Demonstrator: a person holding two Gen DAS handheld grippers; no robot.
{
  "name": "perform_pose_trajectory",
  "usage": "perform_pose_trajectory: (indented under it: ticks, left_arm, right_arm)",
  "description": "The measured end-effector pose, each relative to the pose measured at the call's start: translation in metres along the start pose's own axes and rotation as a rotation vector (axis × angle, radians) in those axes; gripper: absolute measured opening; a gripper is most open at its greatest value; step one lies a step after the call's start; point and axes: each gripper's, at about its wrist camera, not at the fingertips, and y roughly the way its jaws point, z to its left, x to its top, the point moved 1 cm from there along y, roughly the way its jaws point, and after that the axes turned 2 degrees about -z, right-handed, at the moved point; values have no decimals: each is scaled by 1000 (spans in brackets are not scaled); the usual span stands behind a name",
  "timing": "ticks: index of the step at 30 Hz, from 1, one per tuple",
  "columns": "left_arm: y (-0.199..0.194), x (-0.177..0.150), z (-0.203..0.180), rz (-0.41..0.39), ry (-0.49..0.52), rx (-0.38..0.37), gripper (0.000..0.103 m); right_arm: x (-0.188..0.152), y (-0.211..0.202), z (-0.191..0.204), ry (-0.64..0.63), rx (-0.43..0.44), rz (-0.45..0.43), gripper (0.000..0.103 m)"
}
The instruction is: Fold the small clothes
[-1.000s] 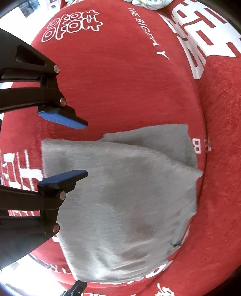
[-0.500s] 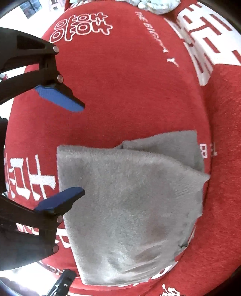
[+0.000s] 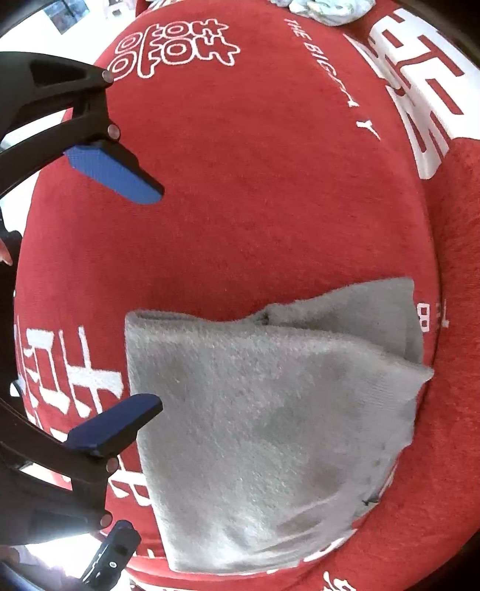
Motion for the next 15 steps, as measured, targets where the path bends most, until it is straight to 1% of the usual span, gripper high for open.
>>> perform_pose_trajectory:
  ticks: [4,8,12,15]
  left_arm:
    - [4,4,5,1,-19,10,103]
    - [12,7,10,14,-28,36,103]
    - [19,9,14,31,-35,10,103]
    - [25,11,19,41,-43,2,103]
  right_arm:
    - [-3,10,4,26,49,19,72]
    - [-6,21,11,32,78,41,72]
    - [-8,32,21,18,113,66,73]
    - [-9,39,25,34,152,72,73]
